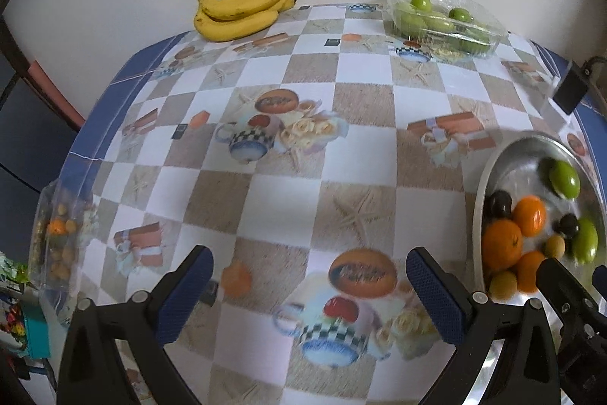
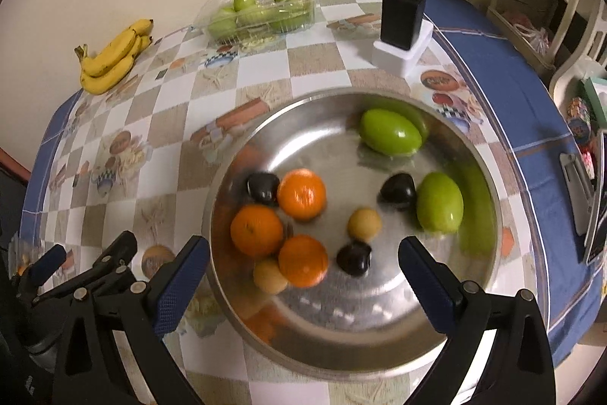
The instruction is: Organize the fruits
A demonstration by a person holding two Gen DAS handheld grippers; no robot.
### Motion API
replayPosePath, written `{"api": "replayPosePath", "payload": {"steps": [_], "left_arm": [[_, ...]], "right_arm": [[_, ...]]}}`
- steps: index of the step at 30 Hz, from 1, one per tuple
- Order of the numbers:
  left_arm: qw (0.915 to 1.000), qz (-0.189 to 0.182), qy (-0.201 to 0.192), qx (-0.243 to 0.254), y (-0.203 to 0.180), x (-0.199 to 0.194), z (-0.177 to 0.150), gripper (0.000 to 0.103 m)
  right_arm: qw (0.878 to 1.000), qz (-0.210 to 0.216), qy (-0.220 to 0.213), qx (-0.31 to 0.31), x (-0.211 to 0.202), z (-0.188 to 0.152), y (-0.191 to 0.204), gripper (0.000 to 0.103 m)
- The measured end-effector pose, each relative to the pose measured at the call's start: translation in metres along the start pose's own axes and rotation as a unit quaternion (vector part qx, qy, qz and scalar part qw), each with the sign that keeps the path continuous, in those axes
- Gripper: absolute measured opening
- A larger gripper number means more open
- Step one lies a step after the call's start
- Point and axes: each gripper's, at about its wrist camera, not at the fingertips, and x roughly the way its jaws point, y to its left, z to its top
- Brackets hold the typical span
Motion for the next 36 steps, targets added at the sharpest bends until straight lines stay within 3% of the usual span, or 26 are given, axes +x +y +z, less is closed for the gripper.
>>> {"api": "replayPosePath", "payload": {"steps": [16, 36], "left_arm": [[0.9995, 0.0, 0.004, 0.031, 0.017, -0.029, -0.045, 0.103], [0.9992, 0.0, -0.04, 0.004, 0.043, -0.062, -0.049, 0.103]], "right_arm": [[1.0, -0.013, 0.01, 0.004, -0.022, -0.045, -0.005, 0.1], [0.999, -0.027, -0.03, -0.015, -0.06, -0.056, 0.0, 0.1]]}}
